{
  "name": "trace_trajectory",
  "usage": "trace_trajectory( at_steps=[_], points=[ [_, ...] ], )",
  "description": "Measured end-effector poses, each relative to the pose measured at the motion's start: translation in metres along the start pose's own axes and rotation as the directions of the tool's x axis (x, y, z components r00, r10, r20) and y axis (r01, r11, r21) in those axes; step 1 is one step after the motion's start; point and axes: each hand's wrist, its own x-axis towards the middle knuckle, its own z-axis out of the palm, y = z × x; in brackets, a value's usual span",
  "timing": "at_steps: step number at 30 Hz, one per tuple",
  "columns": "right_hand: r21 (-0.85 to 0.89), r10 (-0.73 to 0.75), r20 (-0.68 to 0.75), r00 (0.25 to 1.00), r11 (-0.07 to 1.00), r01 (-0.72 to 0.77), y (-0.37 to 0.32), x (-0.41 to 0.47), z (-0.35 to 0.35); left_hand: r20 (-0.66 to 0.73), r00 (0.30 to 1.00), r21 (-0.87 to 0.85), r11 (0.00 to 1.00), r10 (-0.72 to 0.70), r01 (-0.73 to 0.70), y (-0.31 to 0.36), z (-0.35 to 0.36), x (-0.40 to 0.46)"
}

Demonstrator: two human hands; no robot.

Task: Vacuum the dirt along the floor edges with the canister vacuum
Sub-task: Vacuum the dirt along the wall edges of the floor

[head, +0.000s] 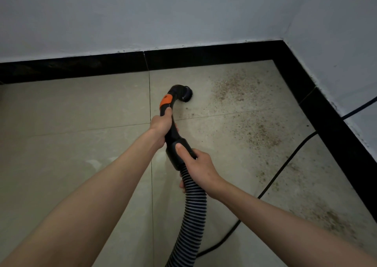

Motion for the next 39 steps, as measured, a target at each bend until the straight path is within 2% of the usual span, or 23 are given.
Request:
trace_trajectory(
  at_steps=[7, 11, 14, 19, 30, 35, 39],
  points=[
    [-0.060, 0.015, 0.170, 0.985, 0.998, -0.005, -0.011, 0.003, 0.023, -0.045, 0.997, -0.145, 0.988, -0.069, 0.062, 0.002, -0.056, 0.004],
    [-0.094, 0.035, 0.202, 0.979, 0.995, -0.017, -0.003, -0.010, 0.024, -0.099, 0.993, -0.031, 0.998, -0.064, 0.062, -0.012, -0.063, -0.002],
    [-0.099, 0.052, 0.174, 0.983, 0.994, -0.035, 0.012, -0.026, 0.020, -0.091, 0.995, 0.071, 0.996, -0.047, 0.053, -0.030, -0.058, -0.012],
    [-0.066, 0.078, 0.101, 0.992, 0.995, -0.071, 0.024, -0.043, 0.010, -0.039, 0.999, 0.137, 0.990, -0.021, 0.026, -0.042, -0.036, -0.024],
    [0.024, 0.086, -0.032, 0.996, 0.996, -0.085, 0.022, -0.045, -0.004, 0.180, 0.983, 0.244, 0.970, -0.027, -0.018, -0.019, 0.014, -0.028],
    [0.018, 0.074, -0.050, 0.996, 0.997, -0.074, 0.025, -0.042, -0.009, 0.203, 0.979, 0.278, 0.960, -0.030, -0.028, -0.020, 0.025, -0.026],
    [-0.003, 0.063, -0.008, 0.998, 0.998, -0.063, 0.022, -0.034, -0.006, 0.151, 0.988, 0.260, 0.965, -0.019, -0.021, -0.016, 0.016, -0.025]
  ],
)
